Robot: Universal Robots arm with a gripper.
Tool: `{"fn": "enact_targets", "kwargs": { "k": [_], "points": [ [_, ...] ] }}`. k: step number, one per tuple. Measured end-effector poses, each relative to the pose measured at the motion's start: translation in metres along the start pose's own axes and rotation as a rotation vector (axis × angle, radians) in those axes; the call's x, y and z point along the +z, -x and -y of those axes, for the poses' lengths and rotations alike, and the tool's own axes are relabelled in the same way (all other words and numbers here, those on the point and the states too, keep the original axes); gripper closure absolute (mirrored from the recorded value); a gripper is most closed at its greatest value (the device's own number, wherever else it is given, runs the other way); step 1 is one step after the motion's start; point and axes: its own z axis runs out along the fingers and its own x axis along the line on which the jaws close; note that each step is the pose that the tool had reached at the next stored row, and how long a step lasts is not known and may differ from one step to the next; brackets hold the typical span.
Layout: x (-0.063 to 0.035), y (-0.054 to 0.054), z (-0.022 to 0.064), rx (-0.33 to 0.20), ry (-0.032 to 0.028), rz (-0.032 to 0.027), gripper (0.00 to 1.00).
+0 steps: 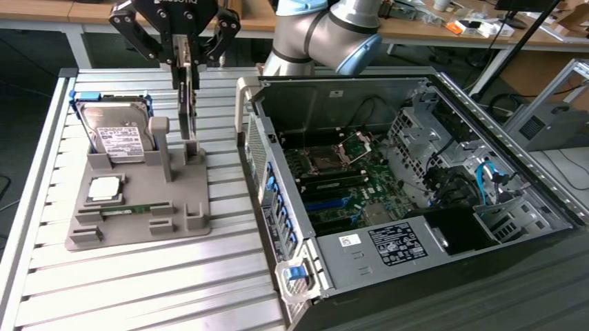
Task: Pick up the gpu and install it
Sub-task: 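Pick up the gpu and move the gpu toward the slot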
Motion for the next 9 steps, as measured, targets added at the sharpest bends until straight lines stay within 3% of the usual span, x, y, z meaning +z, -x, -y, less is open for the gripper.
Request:
{"fn": "enact_targets", "kwargs": {
  "k": [9],
  "points": [
    [0.0003,0.0090,0.0000,0.000,-0.0005,0.0000,0.73]
  ]
}}
